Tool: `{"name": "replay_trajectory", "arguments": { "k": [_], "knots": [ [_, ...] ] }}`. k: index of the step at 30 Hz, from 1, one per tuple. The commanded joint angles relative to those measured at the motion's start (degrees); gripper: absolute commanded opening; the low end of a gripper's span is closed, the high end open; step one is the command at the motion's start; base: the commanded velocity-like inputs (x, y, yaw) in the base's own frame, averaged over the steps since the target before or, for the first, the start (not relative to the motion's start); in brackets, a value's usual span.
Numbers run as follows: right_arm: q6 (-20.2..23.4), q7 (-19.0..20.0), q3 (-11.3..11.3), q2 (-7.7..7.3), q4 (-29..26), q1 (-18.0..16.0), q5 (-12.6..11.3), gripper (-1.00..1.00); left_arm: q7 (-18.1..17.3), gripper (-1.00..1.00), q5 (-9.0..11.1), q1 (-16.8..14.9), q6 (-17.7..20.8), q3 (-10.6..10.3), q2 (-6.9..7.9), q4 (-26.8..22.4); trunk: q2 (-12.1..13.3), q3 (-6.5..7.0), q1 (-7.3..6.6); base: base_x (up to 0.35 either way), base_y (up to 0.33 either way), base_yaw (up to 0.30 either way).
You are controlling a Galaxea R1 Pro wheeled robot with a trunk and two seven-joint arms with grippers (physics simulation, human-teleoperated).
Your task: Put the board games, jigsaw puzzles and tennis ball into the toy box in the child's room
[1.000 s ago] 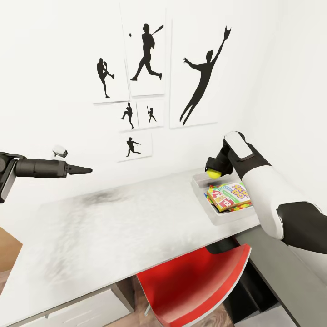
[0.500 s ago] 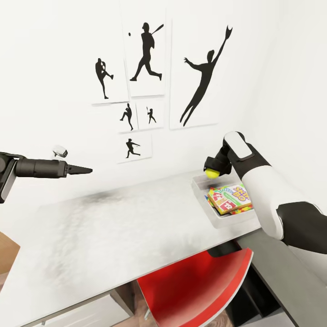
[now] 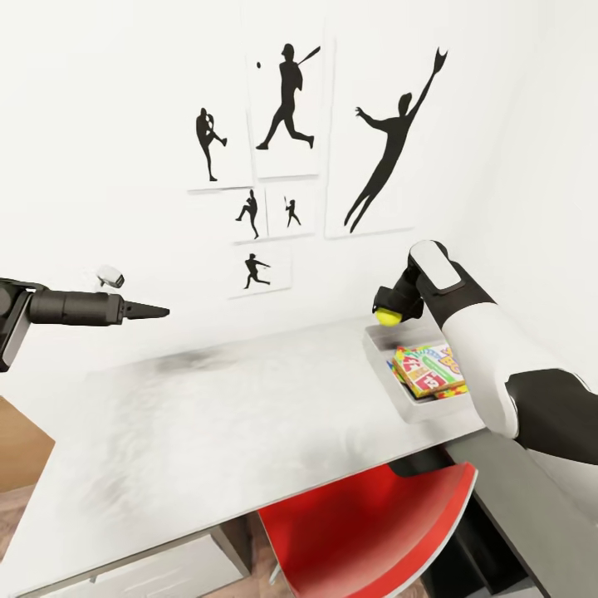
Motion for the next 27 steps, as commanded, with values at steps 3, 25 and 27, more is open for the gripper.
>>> {"name": "replay_trajectory", "arguments": {
  "k": [3,25,27],
  "knots": [
    [0.19,-0.47,0.45,-0.11,-0.05,-0.07,-0.62,-1.00,-0.02,1.00,0.33,-0.05,0.57,-0.20,0.07,0.01,-0.12,-0.12,0.04,0.036,-0.025,0.011],
    [0.19,-0.47,0.54,-0.72,-0.03,-0.07,-0.54,-1.00,0.04,1.00,0.37,-0.08,0.61,-0.20,0.06,0.01,-0.12,-0.12,0.04,0.093,-0.034,0.001],
    [0.19,-0.47,0.53,-0.74,-0.03,-0.07,-0.54,-1.00,0.03,1.00,0.38,-0.08,0.60,-0.20,0.06,0.01,-0.12,-0.12,0.04,0.081,-0.057,0.000]
  ]
}}
